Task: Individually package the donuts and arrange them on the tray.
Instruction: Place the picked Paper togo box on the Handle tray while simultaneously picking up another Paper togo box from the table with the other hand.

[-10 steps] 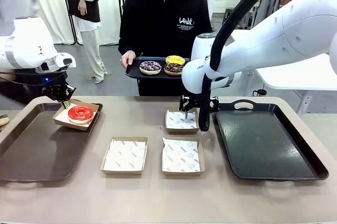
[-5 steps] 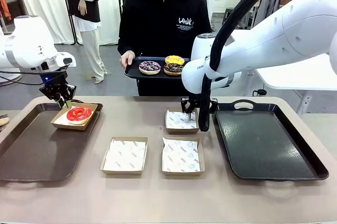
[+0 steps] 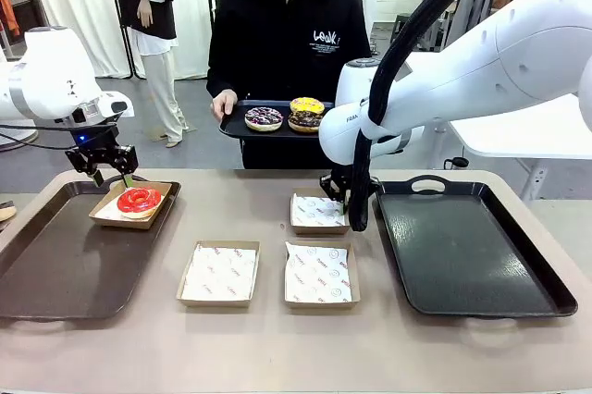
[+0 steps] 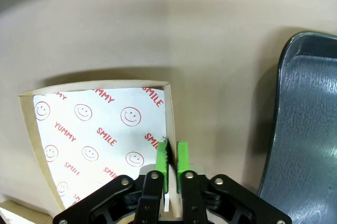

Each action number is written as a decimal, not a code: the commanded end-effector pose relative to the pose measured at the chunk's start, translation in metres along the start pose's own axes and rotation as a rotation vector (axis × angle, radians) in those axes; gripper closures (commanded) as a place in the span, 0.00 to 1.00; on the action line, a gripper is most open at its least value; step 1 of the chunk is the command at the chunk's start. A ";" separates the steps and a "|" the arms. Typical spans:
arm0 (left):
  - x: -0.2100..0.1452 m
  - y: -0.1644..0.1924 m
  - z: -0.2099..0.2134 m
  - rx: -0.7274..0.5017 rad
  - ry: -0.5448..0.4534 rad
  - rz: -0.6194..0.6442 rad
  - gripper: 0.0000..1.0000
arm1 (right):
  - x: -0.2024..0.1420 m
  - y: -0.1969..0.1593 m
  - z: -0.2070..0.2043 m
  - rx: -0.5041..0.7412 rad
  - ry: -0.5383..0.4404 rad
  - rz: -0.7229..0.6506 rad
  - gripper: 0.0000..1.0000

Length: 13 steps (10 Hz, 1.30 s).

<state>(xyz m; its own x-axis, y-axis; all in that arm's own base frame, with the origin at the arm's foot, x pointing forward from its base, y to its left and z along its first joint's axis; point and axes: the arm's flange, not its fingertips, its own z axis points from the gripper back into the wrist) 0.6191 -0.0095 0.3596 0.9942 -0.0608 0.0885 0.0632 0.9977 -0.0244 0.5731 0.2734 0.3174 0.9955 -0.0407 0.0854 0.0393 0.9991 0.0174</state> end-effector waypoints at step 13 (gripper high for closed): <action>-0.142 0.088 0.139 -0.700 -0.054 0.066 0.00 | -0.018 -0.011 0.151 0.029 -0.008 -0.039 1.00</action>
<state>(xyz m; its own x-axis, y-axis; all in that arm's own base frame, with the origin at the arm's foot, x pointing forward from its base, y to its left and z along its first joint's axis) 0.4933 0.0636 0.4845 0.9919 0.0202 0.1253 0.0557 0.8179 -0.5726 0.5402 0.2633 0.4583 0.9923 -0.0768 0.0971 0.0730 0.9964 0.0419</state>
